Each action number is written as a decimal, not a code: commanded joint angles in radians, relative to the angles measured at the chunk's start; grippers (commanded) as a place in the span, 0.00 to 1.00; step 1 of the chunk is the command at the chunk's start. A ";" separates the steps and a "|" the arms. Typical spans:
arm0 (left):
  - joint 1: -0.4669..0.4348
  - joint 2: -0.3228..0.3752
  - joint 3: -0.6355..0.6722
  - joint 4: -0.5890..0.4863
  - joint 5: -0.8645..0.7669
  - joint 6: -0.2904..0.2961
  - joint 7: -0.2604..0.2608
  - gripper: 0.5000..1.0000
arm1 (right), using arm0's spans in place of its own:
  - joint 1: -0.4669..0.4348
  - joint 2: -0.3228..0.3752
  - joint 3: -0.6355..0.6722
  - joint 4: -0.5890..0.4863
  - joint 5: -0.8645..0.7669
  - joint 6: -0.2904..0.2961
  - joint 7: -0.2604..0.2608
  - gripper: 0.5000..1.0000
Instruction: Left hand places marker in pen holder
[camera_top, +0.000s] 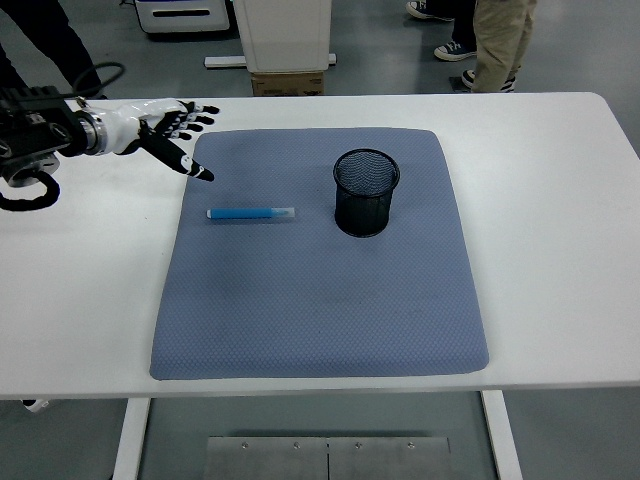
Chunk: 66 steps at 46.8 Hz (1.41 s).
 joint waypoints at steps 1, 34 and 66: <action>-0.046 -0.031 0.064 -0.031 0.002 -0.001 0.000 1.00 | 0.000 0.000 0.000 0.000 0.000 0.001 0.000 1.00; -0.178 -0.261 0.307 -0.085 0.205 -0.004 0.008 1.00 | 0.000 0.000 0.000 0.000 0.000 0.001 0.000 1.00; -0.192 -0.298 0.347 -0.082 0.207 -0.035 0.011 1.00 | 0.000 0.000 0.000 0.000 0.000 0.001 0.000 1.00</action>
